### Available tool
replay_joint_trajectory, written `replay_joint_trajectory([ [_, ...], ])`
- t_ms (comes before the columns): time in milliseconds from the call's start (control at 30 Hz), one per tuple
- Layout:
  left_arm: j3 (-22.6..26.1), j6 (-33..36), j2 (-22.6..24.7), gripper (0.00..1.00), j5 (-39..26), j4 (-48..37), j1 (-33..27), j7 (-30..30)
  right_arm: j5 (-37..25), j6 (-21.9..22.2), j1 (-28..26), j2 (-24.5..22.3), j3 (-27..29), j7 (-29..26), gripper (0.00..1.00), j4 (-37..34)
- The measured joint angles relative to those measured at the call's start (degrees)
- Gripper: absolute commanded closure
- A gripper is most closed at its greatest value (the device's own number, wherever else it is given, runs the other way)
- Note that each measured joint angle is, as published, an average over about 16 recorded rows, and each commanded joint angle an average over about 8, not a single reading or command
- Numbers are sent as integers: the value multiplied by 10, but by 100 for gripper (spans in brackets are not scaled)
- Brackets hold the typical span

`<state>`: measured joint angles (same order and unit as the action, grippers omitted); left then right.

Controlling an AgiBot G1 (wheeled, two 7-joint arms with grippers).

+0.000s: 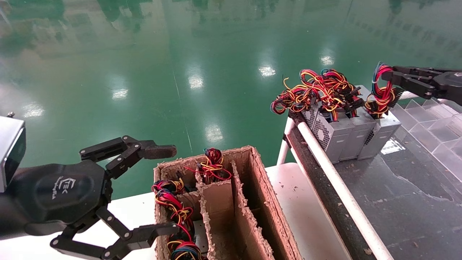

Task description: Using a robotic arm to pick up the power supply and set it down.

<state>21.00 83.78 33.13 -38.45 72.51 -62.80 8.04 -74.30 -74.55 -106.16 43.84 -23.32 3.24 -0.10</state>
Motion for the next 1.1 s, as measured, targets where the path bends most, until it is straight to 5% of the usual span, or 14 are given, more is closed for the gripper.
replay_joint_trajectory([
  [700,0,0,0,0,0,0,0,0,46,6,20,-15,30,14,0,1],
  [1100,0,0,0,0,0,0,0,0,107,-13,83,-29,52,4,0,98],
])
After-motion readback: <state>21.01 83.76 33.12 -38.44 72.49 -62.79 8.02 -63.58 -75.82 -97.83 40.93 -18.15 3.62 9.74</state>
